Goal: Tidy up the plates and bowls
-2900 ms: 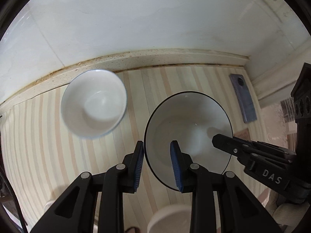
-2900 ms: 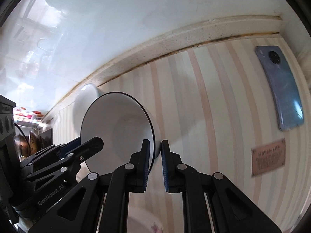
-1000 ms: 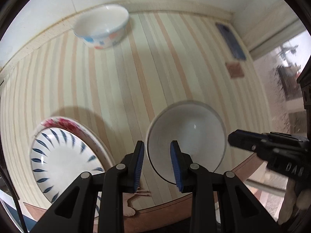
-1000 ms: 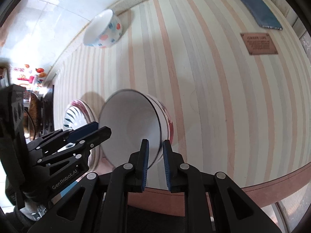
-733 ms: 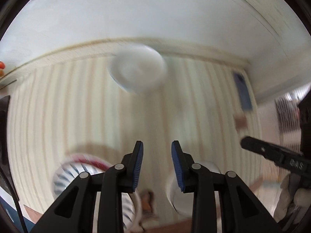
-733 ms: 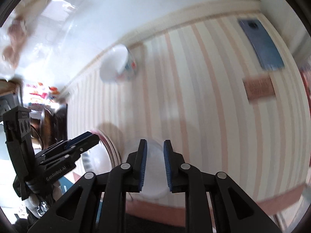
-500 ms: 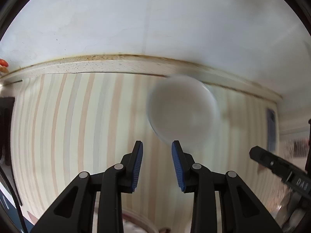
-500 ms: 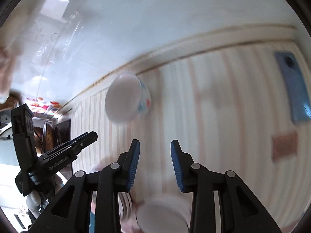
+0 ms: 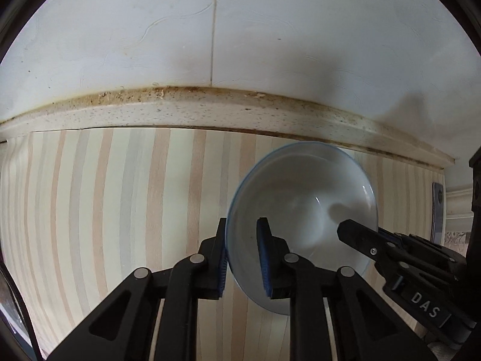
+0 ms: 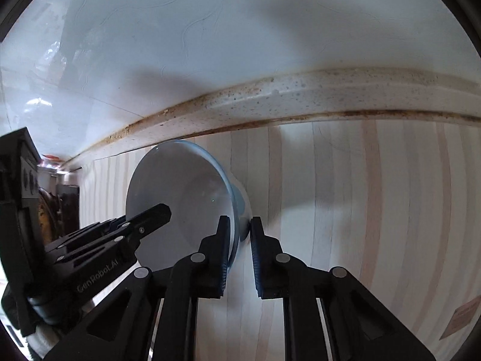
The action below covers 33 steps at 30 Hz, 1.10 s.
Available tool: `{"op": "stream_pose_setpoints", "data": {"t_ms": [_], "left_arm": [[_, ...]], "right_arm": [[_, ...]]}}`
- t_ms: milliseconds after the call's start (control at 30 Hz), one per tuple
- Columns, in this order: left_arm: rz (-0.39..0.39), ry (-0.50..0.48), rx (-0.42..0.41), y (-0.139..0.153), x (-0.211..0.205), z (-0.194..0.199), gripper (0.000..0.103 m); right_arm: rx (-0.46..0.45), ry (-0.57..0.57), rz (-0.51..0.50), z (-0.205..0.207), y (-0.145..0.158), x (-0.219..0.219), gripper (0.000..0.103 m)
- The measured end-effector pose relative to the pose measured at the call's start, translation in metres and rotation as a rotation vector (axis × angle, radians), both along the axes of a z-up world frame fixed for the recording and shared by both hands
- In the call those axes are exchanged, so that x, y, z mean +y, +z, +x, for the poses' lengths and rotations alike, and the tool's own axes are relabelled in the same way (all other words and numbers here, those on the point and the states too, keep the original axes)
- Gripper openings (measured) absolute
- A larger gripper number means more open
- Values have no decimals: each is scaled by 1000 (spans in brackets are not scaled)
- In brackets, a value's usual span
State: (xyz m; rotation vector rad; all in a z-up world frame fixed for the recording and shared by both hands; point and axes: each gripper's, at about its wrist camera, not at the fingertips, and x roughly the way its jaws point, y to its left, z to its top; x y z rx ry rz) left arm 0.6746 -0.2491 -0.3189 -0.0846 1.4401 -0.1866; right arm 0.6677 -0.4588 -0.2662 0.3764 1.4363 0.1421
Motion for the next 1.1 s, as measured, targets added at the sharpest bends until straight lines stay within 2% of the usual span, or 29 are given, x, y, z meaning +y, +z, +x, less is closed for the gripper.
{"op": "stream_pose_setpoints", "data": {"t_ms": [200,433,767,967,1100], "left_arm": [[14,-37,-37,19,-11,-19,16],[-18,-70,-78,57,-12,-55,16],[-52,-144,-126,113,-16,-117,16],[-67,-191,-116,121,-24,-159,16],[-73,-226,-91,119,-31,-185,16]], "right_arm": [[-10,5,-12,-11,7,1,15],[-50,-2,-15,-42,46,-2,15],[-114,-41,-16,-125,119,-12,15],[-125,-70,-13,-183,144,-19,15],[-114,-89,-18,-218,149,-25,15]]}}
